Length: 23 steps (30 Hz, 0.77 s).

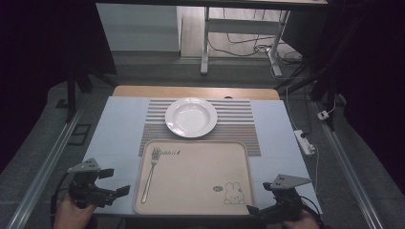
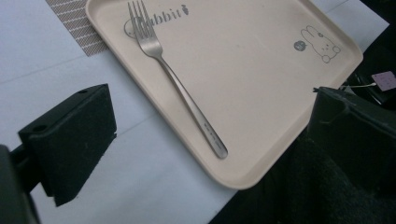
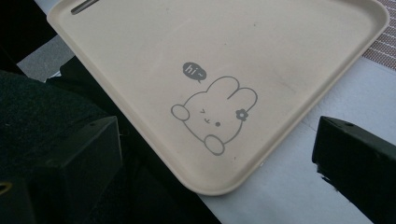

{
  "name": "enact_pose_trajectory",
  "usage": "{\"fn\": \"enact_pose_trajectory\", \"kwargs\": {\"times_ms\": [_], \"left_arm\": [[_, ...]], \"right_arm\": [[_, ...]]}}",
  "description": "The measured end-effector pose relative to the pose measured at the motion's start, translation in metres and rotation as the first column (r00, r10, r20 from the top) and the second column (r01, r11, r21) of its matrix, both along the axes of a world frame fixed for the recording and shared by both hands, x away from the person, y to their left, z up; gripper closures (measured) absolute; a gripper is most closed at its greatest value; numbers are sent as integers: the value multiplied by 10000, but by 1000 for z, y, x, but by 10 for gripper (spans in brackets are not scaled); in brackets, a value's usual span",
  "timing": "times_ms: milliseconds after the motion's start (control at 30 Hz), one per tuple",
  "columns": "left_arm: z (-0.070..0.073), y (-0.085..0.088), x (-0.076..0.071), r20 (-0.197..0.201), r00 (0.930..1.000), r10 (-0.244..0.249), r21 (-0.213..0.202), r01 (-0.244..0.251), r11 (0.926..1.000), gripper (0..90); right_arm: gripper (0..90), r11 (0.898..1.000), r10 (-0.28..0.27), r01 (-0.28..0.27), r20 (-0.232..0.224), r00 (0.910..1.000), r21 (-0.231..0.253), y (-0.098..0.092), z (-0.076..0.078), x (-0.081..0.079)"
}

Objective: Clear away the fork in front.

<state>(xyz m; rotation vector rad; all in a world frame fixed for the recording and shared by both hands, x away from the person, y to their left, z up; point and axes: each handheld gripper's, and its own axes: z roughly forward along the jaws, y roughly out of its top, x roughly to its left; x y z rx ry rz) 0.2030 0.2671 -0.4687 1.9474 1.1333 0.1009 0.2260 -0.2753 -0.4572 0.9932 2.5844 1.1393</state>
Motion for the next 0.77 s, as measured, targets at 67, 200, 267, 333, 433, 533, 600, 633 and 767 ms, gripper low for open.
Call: {"fn": "enact_pose_trajectory", "kwargs": {"times_ms": [67,200,267,333,433,533,600,633,767], "left_arm": [[-2,3,-3,-11,10000,-65,-53,65,10000,0],[-4,6,-8,-57,10000,-50,-13,50,10000,0],[-5,7,-10,-68,10000,-39,52,39,10000,0],[-6,7,-13,-61,10000,-21,201,22,9998,0],[-6,8,-17,-44,10000,-48,295,50,9996,0],[-6,8,-19,-105,9999,-72,415,76,9991,0],[-6,8,-20,-203,9998,2,590,10,9983,0],[-7,7,-20,-234,9997,29,671,-13,9977,0],[-7,7,-18,-398,9991,117,712,-89,9974,0]], "right_arm": [[10,10000,-4,4,-1,10000,6,0,0,0],[10,10000,3,-3,-36,10000,52,0,0,0],[10,10000,-27,28,-68,10000,92,0,0,1],[10,9999,-63,64,-105,9999,92,0,0,1],[10,9999,-78,79,-113,9999,93,-1,0,1],[10,9999,-76,77,-105,9999,76,-1,0,1],[10,9999,-71,72,-103,9999,72,0,0,1],[10,9999,-76,77,-106,9999,79,0,0,1],[10,10000,-54,54,-88,9999,20,0,-1,1]]}}
